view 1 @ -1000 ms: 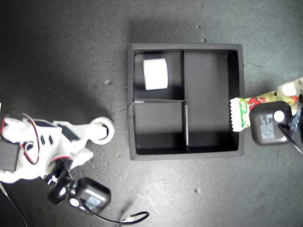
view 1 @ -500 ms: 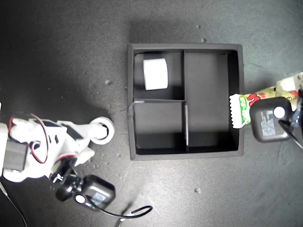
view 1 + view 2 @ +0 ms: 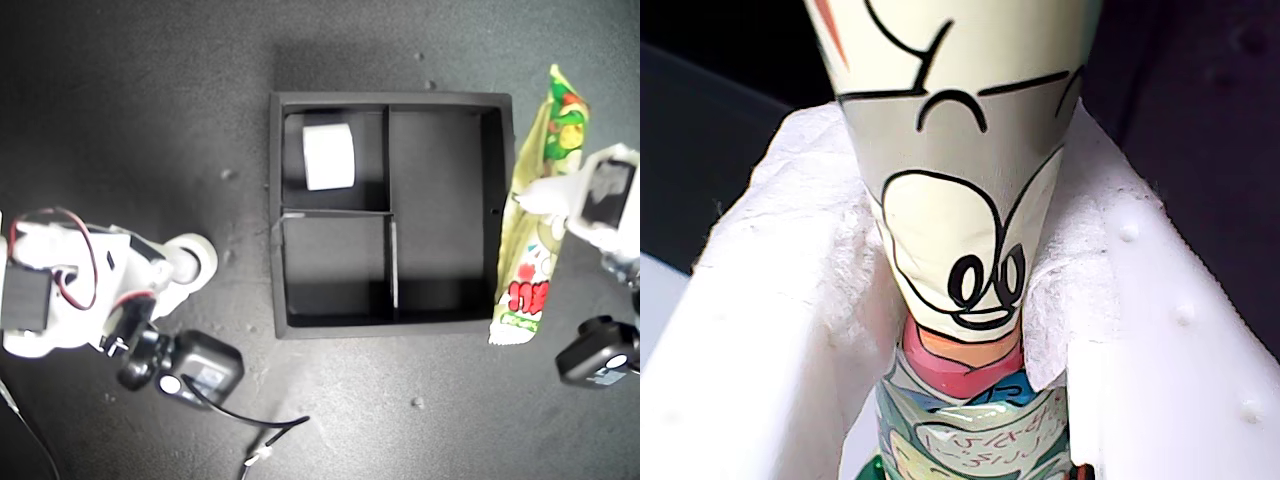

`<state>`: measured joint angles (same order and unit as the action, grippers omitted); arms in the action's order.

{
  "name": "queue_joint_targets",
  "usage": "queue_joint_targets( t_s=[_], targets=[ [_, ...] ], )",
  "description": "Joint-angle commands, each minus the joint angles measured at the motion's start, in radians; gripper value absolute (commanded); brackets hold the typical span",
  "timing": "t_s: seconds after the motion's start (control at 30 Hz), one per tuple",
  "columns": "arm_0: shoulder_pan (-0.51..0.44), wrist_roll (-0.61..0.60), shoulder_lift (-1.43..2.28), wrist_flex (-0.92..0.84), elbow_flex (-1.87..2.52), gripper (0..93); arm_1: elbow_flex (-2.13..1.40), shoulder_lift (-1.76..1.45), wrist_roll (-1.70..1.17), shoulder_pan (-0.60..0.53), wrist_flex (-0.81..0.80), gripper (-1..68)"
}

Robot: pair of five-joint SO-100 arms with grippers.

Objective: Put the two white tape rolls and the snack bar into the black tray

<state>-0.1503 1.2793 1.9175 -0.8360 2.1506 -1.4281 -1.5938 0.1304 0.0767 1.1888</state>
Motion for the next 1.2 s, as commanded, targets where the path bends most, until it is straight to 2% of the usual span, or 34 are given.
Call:
queue_joint_targets(
  t_s=[0.0,0.17,0.47,0.83,1.03,1.13,1.17],
  targets=[
    [0.023,-0.051,0.071,-0.074,-0.138,0.1,-0.018,0.000,-0.135,0.023,-0.144,-0.2],
    [-0.008,-0.129,-0.048,-0.135,-0.430,0.1,0.035,0.051,-0.199,0.041,-0.259,-0.2],
    [-0.044,-0.186,-0.405,-0.190,-0.807,0.1,0.057,0.204,-0.172,0.040,-0.322,-0.2],
    [-0.021,-0.206,-0.497,-0.222,-0.882,0.1,0.048,0.204,-0.161,0.044,-0.278,-0.2],
    [-0.035,-0.221,-0.591,-0.322,-1.051,0.2,0.043,0.204,-0.160,0.051,-0.250,-0.1],
    [-0.043,-0.212,-0.634,-0.371,-1.112,9.3,0.035,0.204,-0.163,0.057,-0.242,1.9],
    [-0.043,-0.207,-0.641,-0.382,-1.121,11.1,0.034,0.204,-0.164,0.058,-0.235,7.4]
  ],
)
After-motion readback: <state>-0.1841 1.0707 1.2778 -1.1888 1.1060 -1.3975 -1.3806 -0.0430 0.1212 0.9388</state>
